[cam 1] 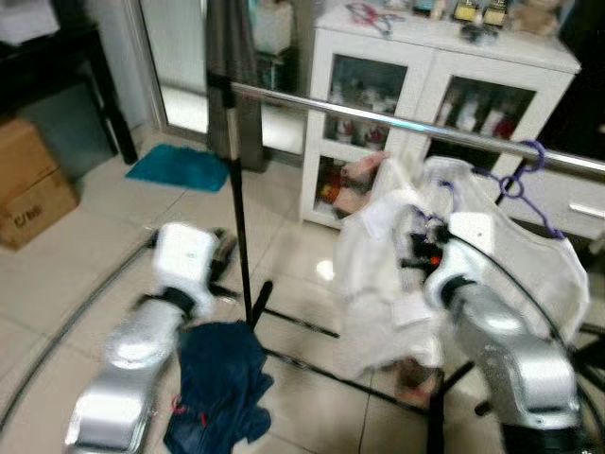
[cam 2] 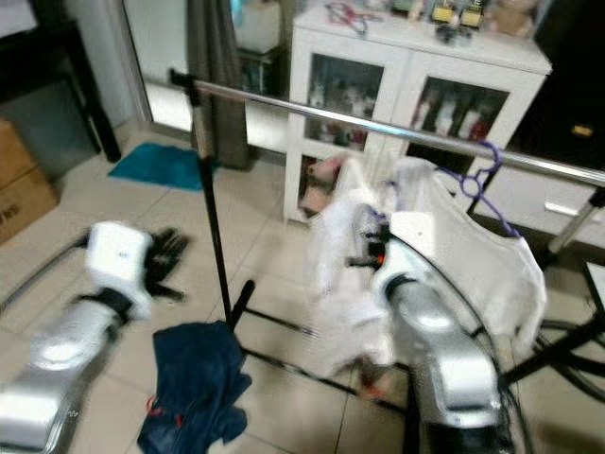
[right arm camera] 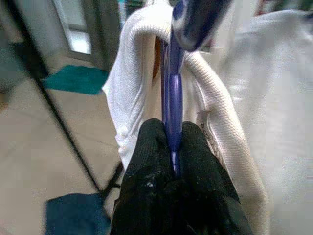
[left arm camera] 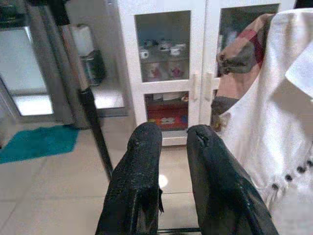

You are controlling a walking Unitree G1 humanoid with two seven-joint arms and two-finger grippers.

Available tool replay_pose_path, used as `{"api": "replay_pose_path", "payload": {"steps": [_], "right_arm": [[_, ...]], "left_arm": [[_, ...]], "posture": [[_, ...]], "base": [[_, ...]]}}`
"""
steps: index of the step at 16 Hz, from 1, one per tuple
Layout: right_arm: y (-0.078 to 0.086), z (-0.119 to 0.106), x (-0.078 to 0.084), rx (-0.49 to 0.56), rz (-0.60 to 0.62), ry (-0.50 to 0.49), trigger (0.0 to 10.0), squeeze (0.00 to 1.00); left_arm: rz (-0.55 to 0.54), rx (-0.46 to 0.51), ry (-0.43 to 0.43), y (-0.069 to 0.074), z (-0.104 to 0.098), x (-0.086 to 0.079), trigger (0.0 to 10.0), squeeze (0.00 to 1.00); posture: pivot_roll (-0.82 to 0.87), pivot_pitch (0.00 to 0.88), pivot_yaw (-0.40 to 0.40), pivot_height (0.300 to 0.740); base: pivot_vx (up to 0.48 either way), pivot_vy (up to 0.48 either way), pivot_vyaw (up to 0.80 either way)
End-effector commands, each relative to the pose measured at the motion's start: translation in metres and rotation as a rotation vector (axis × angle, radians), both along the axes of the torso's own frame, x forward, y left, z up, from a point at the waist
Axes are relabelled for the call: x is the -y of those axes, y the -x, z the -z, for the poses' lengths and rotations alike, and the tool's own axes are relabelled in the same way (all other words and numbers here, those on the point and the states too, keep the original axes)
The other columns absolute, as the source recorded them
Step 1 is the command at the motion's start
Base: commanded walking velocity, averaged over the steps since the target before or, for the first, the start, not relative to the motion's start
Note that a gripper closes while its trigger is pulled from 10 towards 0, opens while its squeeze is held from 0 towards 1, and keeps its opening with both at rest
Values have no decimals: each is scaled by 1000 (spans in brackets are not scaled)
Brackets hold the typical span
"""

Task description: Hang hanger

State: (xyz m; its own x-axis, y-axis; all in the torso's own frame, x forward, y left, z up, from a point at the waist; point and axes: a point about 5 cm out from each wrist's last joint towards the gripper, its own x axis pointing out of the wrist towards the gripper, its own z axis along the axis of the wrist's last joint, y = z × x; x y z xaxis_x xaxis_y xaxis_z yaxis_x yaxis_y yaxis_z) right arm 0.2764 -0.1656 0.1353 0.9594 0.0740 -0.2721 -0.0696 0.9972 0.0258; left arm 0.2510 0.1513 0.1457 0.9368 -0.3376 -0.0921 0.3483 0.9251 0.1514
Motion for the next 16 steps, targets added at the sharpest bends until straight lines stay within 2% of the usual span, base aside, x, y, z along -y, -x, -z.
{"api": "replay_pose_path", "payload": {"steps": [1,4,5,7,9,11,13,16], "right_arm": [[-2,-12,-8,63,-28,1,10000,0],[-5,-16,-6,87,-12,11,10000,0],[-5,-18,-6,94,-10,5,10000,0],[-8,-22,-6,111,-7,7,10000,0],[-12,-27,-8,129,-9,9,10000,0],[-23,-31,-11,132,-24,19,10000,0],[-41,-31,-14,91,-51,33,10000,0],[-61,-32,-22,64,-72,20,10000,0]], "left_arm": [[-18,0,-14,0,-1,-7,10000,0],[-6,-15,-6,1,1,-4,10000,0],[15,-5,23,2,-1,-2,10000,0],[60,-7,5,4,-1,2,10000,0],[105,9,29,5,-4,6,10000,0],[127,9,34,5,-5,5,10000,0],[154,5,30,3,-7,4,10000,0],[235,3,36,3,-12,7,10000,0]], "posture": [[80,0,-57,740],[84,0,-62,740],[84,0,-62,740],[87,0,-65,740],[91,0,-67,740],[92,0,-64,740],[97,0,-58,740],[107,0,-60,740]], "base": [[368,0,0],[356,0,0],[0,0,0],[0,0,0],[0,0,0],[0,0,0],[0,0,0],[0,0,0]]}}
